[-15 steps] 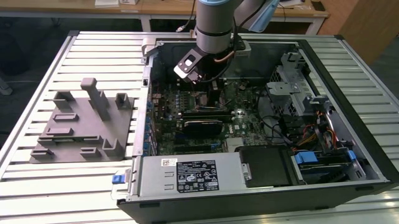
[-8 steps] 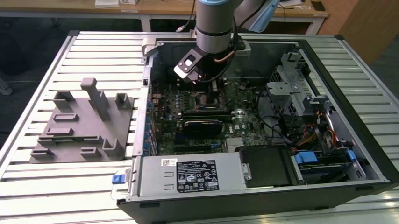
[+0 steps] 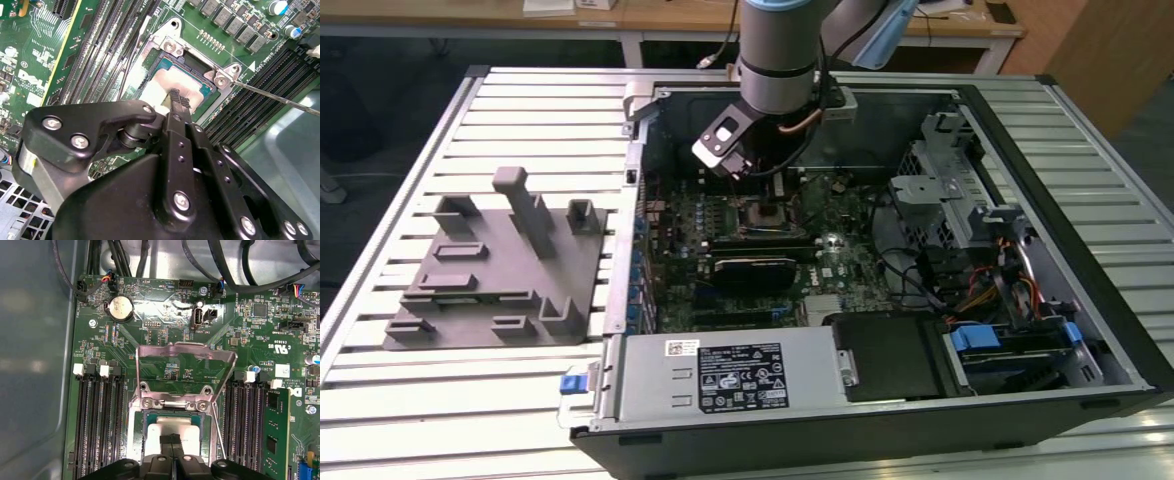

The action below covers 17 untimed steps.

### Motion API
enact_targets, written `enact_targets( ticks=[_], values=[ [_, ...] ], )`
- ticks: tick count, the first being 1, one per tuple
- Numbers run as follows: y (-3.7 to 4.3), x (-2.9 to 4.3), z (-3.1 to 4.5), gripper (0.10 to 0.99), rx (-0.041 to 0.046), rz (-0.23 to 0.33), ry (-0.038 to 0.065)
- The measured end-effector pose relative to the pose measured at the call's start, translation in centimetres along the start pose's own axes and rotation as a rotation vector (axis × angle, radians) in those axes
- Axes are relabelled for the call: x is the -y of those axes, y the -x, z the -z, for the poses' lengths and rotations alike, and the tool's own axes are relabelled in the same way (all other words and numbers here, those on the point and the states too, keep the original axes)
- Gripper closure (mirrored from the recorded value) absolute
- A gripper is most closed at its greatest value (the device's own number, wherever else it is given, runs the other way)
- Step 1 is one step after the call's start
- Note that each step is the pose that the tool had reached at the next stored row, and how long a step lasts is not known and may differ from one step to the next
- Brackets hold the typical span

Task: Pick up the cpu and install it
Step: 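Place the cpu into insertion slot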

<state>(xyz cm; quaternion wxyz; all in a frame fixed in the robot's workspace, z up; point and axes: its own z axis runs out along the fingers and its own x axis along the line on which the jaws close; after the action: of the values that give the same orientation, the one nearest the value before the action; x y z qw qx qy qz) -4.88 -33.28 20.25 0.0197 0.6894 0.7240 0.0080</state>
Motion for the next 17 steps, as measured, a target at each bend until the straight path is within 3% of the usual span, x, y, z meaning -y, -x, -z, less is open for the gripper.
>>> enact_targets(
  ticks=[17],
  values=[
    [0.02, 0.02, -0.4, 0.98, 0.0002, 0.0, 0.0]
  ],
)
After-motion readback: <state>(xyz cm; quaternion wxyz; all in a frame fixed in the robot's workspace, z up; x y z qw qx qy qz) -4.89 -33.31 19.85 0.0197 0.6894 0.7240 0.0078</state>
